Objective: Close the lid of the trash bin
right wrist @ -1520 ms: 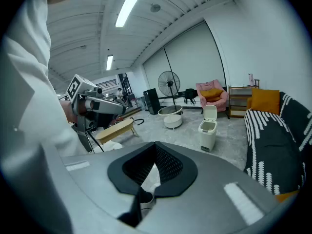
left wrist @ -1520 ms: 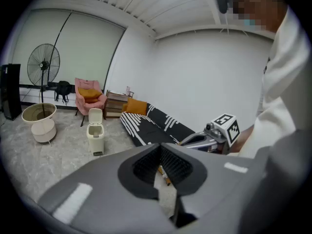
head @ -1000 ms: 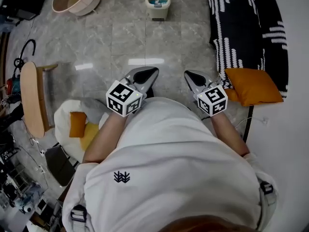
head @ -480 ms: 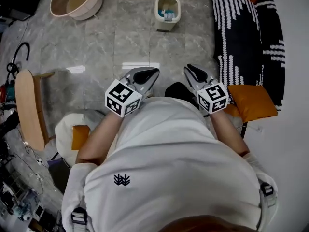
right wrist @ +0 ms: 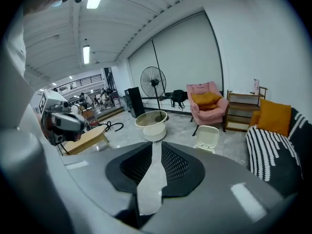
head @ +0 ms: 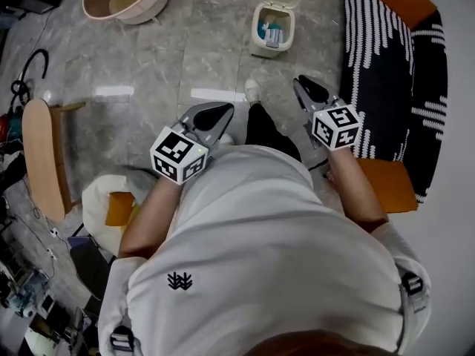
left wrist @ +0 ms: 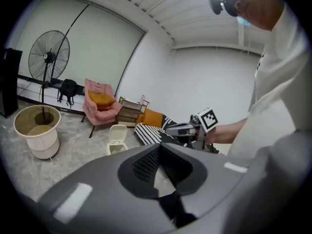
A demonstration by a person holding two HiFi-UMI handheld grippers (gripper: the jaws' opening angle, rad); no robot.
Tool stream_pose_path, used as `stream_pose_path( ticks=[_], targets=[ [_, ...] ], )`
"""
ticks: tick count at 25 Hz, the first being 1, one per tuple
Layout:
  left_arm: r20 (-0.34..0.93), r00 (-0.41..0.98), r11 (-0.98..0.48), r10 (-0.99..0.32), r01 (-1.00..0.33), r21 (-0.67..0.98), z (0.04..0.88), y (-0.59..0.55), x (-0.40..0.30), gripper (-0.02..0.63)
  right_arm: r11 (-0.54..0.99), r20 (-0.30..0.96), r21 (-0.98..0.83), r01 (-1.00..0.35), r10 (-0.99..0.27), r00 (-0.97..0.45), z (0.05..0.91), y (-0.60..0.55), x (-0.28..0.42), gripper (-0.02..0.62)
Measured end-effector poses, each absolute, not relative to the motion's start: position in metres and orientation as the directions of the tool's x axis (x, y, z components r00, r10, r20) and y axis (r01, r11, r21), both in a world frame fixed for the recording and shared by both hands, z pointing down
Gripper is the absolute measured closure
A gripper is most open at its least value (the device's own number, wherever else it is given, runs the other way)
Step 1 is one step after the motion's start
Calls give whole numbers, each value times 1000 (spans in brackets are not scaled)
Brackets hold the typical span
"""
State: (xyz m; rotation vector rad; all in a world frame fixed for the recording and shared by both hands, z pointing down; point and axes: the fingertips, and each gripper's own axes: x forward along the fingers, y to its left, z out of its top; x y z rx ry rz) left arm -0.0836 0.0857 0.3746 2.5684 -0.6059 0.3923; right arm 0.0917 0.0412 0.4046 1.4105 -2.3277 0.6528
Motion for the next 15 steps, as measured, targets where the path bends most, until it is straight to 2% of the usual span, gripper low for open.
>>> stream_pose_path(
  ticks=[8,15],
  targets=[
    [393,819,-762,-419,-552,339,366,-23,-38,549,345,523,-275,-897,-730,-441,443,-146,167,534],
    [457,768,-714,-449,-615,333,378,-81,-12,549,258,580,-313,-914,-710,-399,514,-278,211,525]
  ],
)
